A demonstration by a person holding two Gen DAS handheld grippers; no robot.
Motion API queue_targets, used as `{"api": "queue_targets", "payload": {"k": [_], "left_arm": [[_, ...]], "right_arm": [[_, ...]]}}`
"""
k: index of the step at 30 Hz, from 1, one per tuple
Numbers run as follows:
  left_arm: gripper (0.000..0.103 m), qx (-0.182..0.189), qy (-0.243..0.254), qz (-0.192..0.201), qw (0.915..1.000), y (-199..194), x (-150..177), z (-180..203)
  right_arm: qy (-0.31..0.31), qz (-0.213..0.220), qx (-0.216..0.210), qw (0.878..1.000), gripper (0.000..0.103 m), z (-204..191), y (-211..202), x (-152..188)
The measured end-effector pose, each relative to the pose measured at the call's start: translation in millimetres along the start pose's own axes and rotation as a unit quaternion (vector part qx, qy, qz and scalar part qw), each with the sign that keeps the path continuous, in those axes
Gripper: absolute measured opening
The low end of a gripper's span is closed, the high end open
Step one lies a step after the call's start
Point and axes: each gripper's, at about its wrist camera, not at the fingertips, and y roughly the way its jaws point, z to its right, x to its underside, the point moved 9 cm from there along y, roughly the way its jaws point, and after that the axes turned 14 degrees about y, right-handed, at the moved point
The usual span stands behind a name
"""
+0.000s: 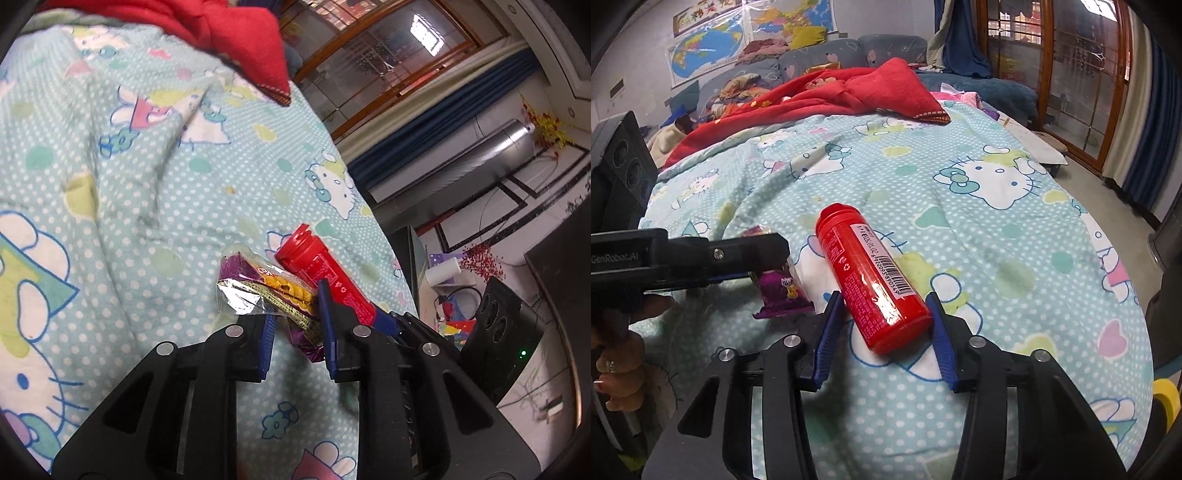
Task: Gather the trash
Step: 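Grasp the yellow wrapper with the left tool while the right tool grasps the red can, then lift the wrapper and red can and carry them over the yellow bin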
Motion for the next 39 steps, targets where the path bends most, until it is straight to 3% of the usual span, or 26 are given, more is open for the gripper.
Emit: {"api": "queue_targets", "payload": {"k": [9, 21, 39], "left_arm": [[0.015, -0.007, 0.073, 0.016, 0.9971, -9.9, -5.6, 34.3], [0.015, 0.012, 0.148, 0.020, 0.9887, -10.9, -0.7, 87.9], [0.016, 0.048, 0.241, 0.007, 0.9693, 2.4, 19.4, 158.9]], "right_arm": [[0.064, 0.055, -0.012, 0.996, 0.037, 18.7, -43.7, 5.2], [0.113, 0.117, 0.000, 0.987, 0.033, 54.3, -114.8, 2.9], [0.171, 0.171, 0.055, 0.969, 0.032, 116.2, -179.2, 15.7]]}}
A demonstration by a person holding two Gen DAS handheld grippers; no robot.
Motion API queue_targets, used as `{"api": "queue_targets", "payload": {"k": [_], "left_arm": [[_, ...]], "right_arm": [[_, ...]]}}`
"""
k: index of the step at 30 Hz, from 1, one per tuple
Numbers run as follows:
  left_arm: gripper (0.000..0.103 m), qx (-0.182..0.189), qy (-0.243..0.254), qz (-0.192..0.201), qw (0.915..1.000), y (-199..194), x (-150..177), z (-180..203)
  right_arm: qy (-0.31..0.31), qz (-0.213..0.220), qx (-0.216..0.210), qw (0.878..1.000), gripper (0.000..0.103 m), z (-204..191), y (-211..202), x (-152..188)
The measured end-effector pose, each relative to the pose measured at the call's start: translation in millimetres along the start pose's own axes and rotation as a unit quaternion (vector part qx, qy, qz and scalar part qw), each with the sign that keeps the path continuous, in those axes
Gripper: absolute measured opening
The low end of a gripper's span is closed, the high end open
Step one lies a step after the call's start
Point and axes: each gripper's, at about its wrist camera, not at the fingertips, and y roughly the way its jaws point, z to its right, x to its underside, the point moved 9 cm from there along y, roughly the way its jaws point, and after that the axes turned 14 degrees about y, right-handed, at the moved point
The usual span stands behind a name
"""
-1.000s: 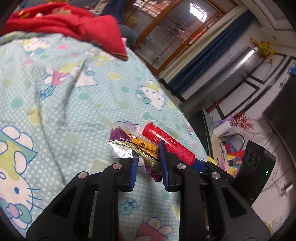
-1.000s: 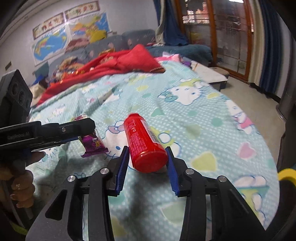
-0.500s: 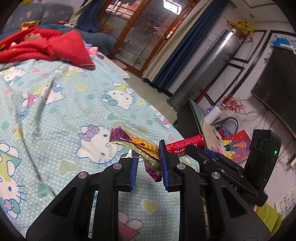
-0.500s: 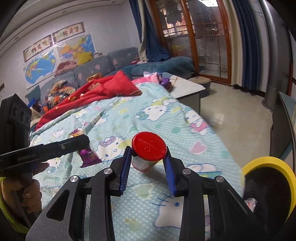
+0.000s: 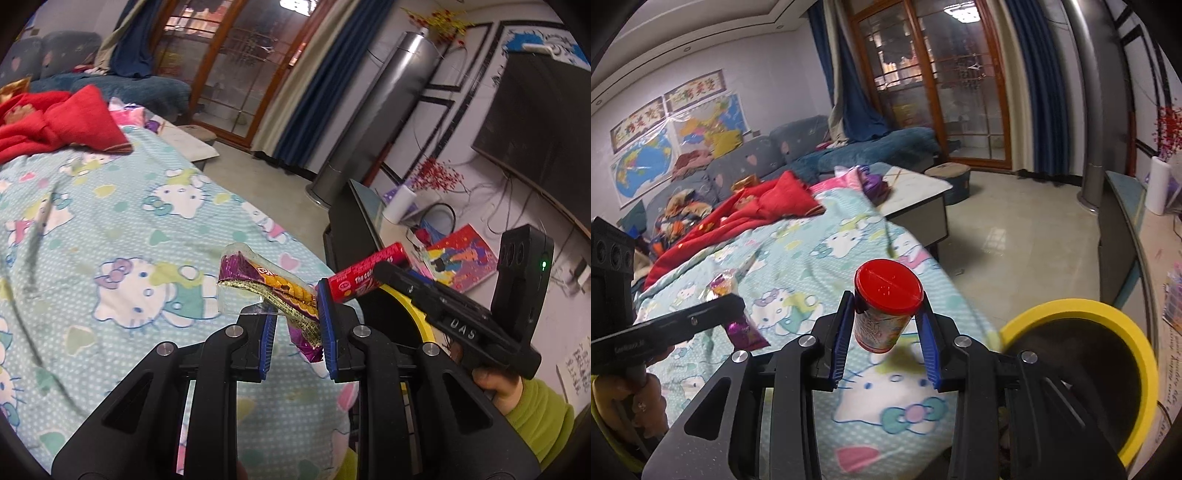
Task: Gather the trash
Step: 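Lift the wrapper and red can and carry them over the yellow bin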
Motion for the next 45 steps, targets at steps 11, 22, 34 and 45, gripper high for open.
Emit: {"api": "queue_targets", "payload": {"k": [11, 22, 34, 45], "left_arm": [[0.016, 0.024, 0.040, -0.013, 0.9988, 18.9, 1.4, 36.3], [0.016, 0.049, 0.084, -0.026, 0.9949, 34.9, 5.6, 75.9], [0.016, 0.069, 0.117, -0.032, 0.9902, 53.2, 8.7, 111.5], [0.016, 0.088, 0.144, -0.037, 0.9849, 67.4, 8.5, 136.9]], "right_arm": [[0.038, 0.033, 0.021, 0.999, 0.032, 38.1, -26.8, -12.2], [0.070, 0.055, 0.039, 0.995, 0.032, 69.0, -43.8, -20.4], [0.105, 0.074, 0.067, 0.990, 0.032, 106.4, -67.8, -23.8], [0.134, 0.091, 0.098, 0.982, 0.032, 139.5, -89.7, -21.5]]}}
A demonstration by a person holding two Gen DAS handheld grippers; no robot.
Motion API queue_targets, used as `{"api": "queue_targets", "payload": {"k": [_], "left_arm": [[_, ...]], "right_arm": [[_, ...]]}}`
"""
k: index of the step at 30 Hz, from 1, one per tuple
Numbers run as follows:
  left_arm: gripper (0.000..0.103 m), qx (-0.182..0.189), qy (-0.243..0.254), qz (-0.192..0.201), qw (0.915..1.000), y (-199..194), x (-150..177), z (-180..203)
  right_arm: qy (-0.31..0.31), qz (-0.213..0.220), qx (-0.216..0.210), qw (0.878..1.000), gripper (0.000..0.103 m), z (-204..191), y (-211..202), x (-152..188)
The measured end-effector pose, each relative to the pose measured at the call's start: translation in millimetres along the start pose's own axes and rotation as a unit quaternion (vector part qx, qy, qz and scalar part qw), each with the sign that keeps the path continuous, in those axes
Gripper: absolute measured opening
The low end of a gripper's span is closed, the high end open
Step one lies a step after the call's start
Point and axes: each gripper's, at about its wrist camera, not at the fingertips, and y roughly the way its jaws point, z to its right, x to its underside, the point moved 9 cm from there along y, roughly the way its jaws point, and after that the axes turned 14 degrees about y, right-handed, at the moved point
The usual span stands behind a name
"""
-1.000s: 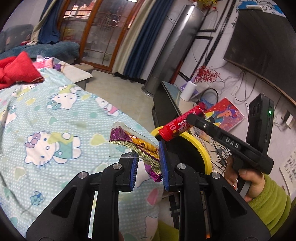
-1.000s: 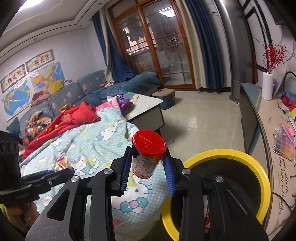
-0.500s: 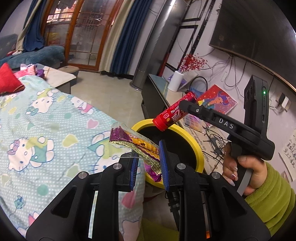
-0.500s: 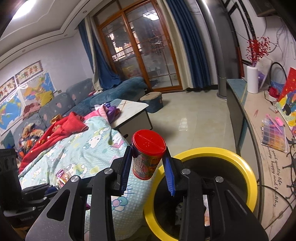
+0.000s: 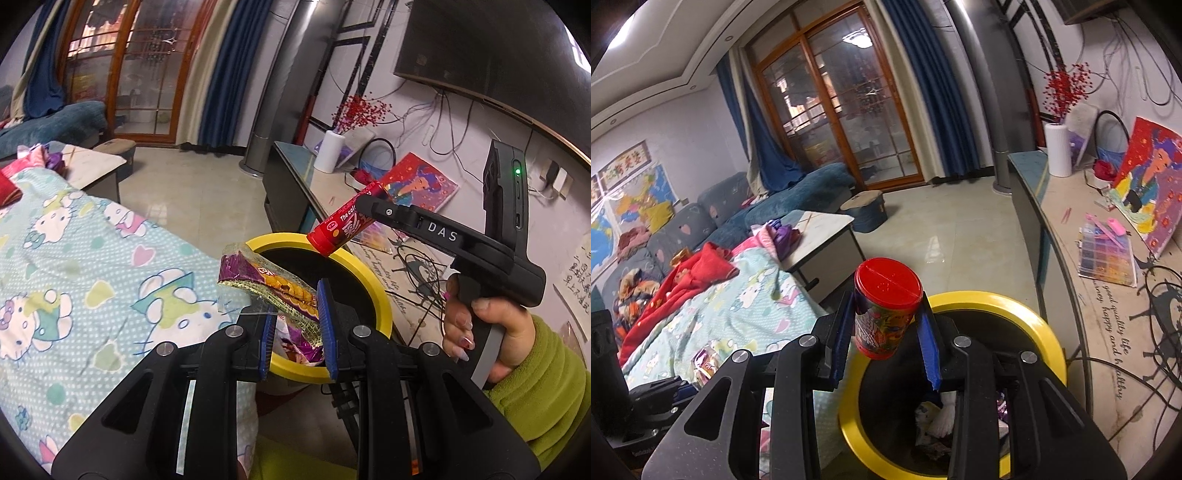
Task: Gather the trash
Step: 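Lift the wrapper and red can and carry them over the yellow bin, then open both tools to drop the wrapper and red can into the bin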
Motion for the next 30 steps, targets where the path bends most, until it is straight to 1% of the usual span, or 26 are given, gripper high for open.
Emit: {"api": "queue_targets", "payload": {"k": [6, 13, 23, 30], "left_arm": [[0.016, 0.006, 0.012, -0.006, 0.9999, 10.1, -2.7, 8.0], [0.016, 0.016, 0.025, -0.012, 0.9995, 23.5, -4.0, 20.3], [0.016, 0.028, 0.045, -0.031, 0.9981, 47.4, 2.2, 35.1], [0.016, 0.033, 0.050, -0.046, 0.9971, 62.3, 2.5, 38.8]], "right_arm": [[0.021, 0.009, 0.016, 1.000, 0.032, 23.3, -6.5, -5.7], [0.041, 0.009, 0.033, 0.999, 0.032, 42.2, -6.5, -10.4], [0.082, -0.012, 0.058, 0.995, 0.032, 73.4, 3.4, -5.7], [0.103, -0.026, 0.066, 0.992, 0.032, 83.6, 11.9, -1.8]]}}
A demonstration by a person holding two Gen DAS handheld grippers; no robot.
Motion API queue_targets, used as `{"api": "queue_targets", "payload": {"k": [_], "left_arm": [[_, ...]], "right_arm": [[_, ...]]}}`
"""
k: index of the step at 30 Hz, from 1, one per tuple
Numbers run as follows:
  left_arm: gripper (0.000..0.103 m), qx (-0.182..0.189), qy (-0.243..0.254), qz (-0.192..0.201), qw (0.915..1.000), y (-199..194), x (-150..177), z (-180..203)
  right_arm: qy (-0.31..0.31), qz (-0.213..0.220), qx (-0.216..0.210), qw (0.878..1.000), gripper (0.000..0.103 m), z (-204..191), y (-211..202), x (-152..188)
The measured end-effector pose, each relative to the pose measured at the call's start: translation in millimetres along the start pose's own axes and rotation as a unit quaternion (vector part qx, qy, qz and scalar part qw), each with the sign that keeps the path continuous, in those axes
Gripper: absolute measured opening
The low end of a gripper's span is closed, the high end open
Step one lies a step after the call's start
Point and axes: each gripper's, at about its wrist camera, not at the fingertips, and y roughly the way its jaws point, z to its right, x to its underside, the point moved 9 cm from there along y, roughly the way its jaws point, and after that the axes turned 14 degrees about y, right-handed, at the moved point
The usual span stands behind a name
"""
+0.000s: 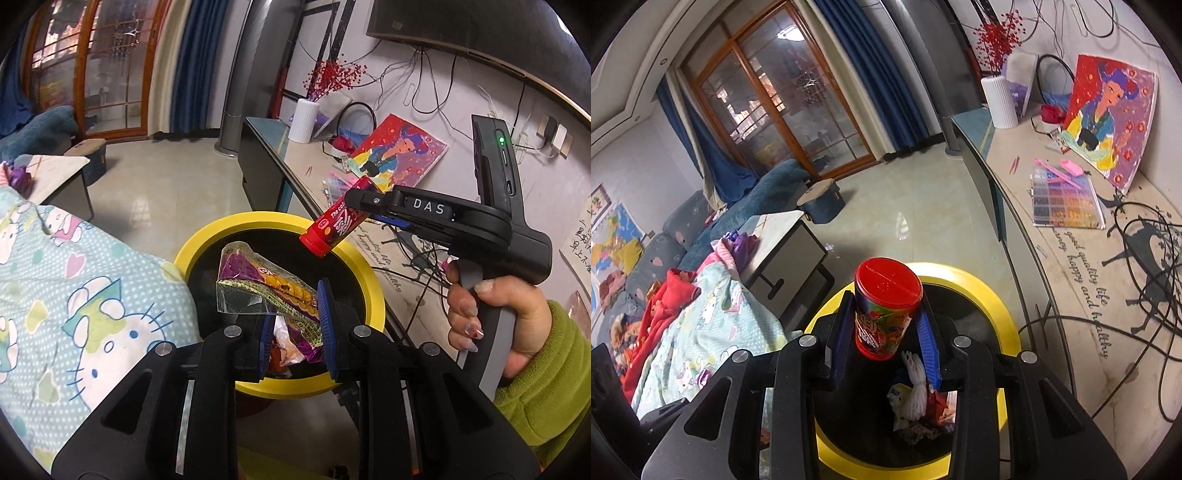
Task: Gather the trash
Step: 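Open both tools to drop the wrapper and red can into the bin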
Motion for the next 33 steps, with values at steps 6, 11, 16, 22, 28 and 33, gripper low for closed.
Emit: {"api": "queue_targets", "payload": {"k": [6, 11, 16, 22, 28, 33], "left_arm": [[0.016, 0.007, 0.002, -0.004, 1.0000, 9.1, -2.3, 0.5], [0.020, 0.005, 0.000, -0.009, 0.9999, 13.4, -0.2, -1.1], [0.034, 0.000, -0.005, -0.013, 0.9999, 14.9, -2.4, -3.4], [0.065, -0.006, -0.020, -0.009, 0.9997, 12.0, -4.8, -10.8], [0.088, -0.015, -0.031, -0.003, 0.9994, 4.0, -4.0, -17.6], [0.092, -0.025, -0.039, -0.001, 0.9989, -5.8, -2.0, -26.2]], "right_arm": [[0.029, -0.020, -0.010, 0.999, 0.032, 5.4, 6.8, 1.8], [0.030, -0.022, -0.009, 0.999, 0.033, 4.8, 8.3, 3.0], [0.033, -0.029, -0.006, 0.999, 0.034, 6.5, 11.1, 5.5], [0.026, -0.020, -0.001, 0.999, 0.044, 6.1, 7.5, 3.5], [0.015, -0.013, 0.006, 1.000, 0.057, 5.2, 2.0, 3.5], [-0.013, 0.001, 0.021, 1.000, 0.075, -0.3, -7.6, 6.8]]}}
